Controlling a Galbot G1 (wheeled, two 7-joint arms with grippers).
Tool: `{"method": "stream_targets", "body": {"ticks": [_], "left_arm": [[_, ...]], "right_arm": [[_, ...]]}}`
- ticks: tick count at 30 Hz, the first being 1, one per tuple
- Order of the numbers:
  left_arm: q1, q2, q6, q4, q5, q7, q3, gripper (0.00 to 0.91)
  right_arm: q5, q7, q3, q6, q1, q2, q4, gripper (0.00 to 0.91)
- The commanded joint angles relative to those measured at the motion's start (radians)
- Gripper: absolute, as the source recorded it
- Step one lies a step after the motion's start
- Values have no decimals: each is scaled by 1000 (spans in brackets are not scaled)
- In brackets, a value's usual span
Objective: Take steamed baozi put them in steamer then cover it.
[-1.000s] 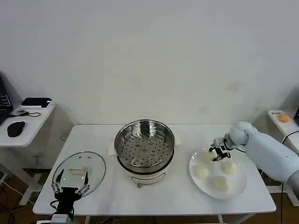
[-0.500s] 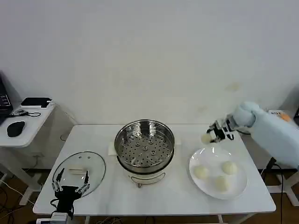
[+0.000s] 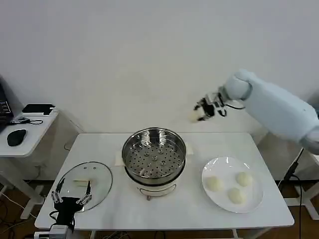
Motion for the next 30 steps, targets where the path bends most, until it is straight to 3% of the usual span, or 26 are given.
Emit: {"method": "stream_targets", "body": {"ticks": [1, 6, 16, 30], "left_arm": [[2, 2, -1, 3, -4, 0, -12, 907], [5, -1, -1, 1, -5, 0, -21, 907], [4, -10, -6, 17, -7, -2, -29, 907], [4, -11, -11, 24, -8, -3, -38, 907]], "right_arm": [[40, 24, -178, 54, 96, 232, 72, 544], [-52, 33, -243, 156, 62, 249, 88, 544], [-197, 83, -247, 312, -29, 252, 18, 554], [-349, 147, -210, 403, -81, 285, -102, 554]]}}
